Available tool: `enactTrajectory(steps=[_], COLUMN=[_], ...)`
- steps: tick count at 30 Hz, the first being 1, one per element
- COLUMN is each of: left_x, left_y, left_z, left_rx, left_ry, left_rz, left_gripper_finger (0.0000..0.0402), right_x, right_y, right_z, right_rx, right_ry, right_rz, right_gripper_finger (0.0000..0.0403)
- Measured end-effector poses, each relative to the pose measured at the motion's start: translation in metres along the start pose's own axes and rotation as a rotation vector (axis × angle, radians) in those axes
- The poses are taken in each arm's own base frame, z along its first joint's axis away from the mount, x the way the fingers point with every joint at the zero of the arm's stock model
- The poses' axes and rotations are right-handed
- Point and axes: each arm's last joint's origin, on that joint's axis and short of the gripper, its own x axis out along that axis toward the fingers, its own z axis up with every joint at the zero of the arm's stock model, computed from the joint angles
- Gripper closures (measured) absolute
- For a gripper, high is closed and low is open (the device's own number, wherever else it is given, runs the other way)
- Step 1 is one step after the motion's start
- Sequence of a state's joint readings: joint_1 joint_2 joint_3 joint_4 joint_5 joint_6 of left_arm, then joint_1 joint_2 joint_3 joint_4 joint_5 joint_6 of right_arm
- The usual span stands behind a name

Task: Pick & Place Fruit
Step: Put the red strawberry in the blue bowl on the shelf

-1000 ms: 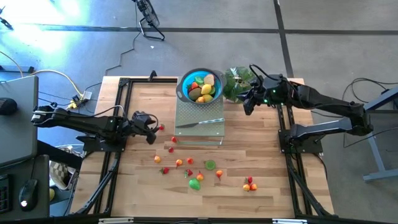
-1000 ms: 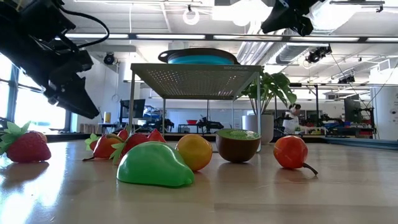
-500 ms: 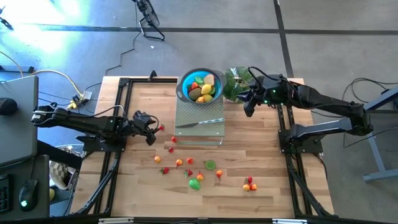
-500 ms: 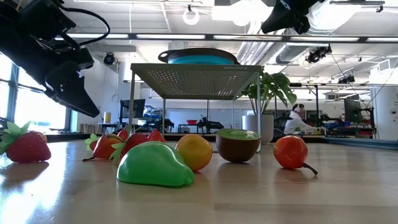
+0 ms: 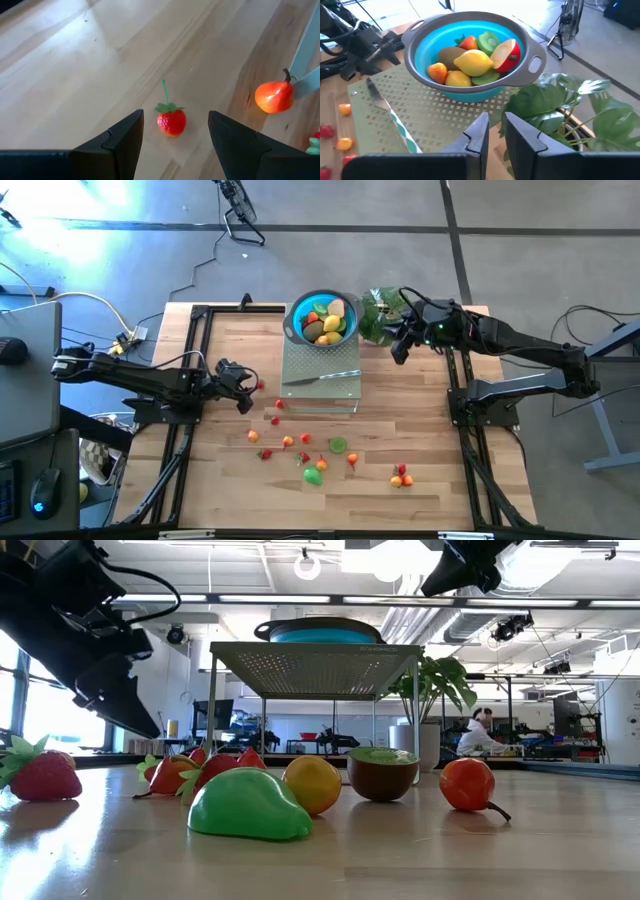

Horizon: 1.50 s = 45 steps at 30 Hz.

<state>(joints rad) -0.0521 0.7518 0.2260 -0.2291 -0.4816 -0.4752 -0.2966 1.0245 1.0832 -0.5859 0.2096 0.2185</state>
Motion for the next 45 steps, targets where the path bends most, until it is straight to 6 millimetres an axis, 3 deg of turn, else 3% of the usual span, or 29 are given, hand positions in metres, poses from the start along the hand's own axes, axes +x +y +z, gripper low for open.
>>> enactTrajectory(steps=[9, 23, 45], left_x=[0.014, 0.036, 0.041], left_y=[-0.007, -0.015, -0.016], left_z=[-0.001, -0.005, -0.004], left_rx=[0.003, -0.157, -0.189], left_ry=[0.011, -0.039, -0.085], left_rz=[0.022, 0.138, 0.177], left_gripper_finger=[0.0186, 0.0186, 0.0186], right_x=[0.0, 0.0, 0.0], right_y=[0.0, 0.0, 0.0], right_z=[0.0, 0.0, 0.0], right_rx=[-0.003, -0.003, -0.003], right_ry=[-0.001, 0.0, 0.0], right_rz=[-0.001, 0.002, 0.003], right_gripper_finger=[0.035, 0.035, 0.035])
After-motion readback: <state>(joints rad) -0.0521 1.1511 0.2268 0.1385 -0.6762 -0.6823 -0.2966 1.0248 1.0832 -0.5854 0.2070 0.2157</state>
